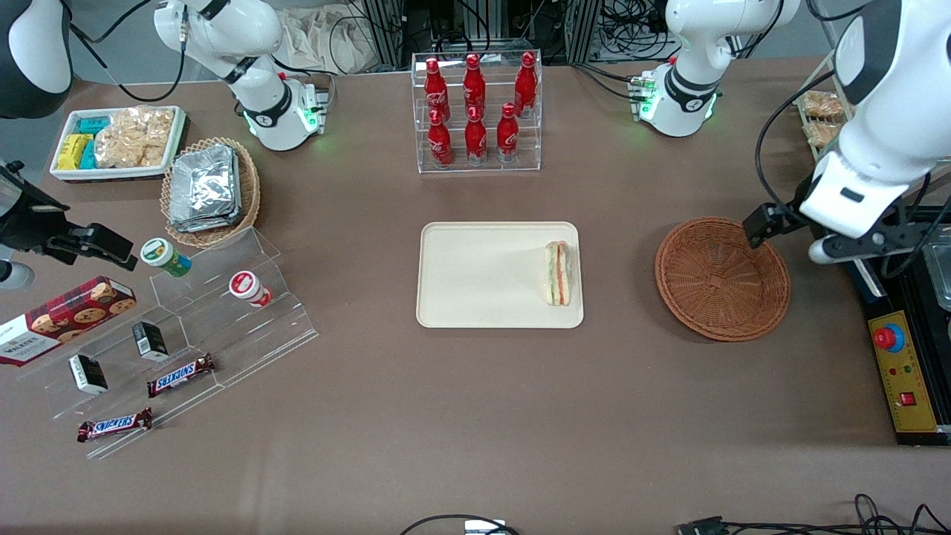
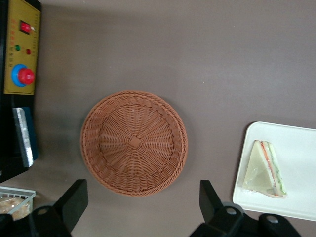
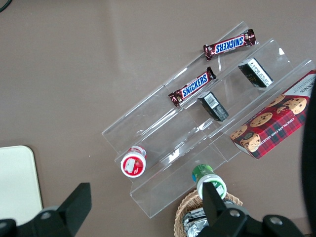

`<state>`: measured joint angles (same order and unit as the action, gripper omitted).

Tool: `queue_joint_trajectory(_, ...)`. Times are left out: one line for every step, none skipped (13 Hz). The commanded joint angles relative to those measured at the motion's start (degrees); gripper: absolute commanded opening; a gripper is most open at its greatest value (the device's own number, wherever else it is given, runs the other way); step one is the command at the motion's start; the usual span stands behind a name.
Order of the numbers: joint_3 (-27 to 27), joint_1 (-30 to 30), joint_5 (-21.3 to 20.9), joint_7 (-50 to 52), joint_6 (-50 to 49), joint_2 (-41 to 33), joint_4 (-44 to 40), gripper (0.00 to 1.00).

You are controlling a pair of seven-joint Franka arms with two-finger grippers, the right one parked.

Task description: Place sandwich from basket to tray

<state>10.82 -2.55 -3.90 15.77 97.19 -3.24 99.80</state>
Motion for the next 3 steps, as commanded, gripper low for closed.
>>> queue_joint_trajectory(-1.15,0.79,0.21,-0.05,-3.4,0.34,-3.37,1.0)
queue_joint_trajectory(-1.15,0.7,0.47,0.22,-3.5,0.6,-3.64,1.0)
queue_joint_trajectory(-1.15,0.7,0.56,-0.04,-3.59,0.78,-4.52,1.0)
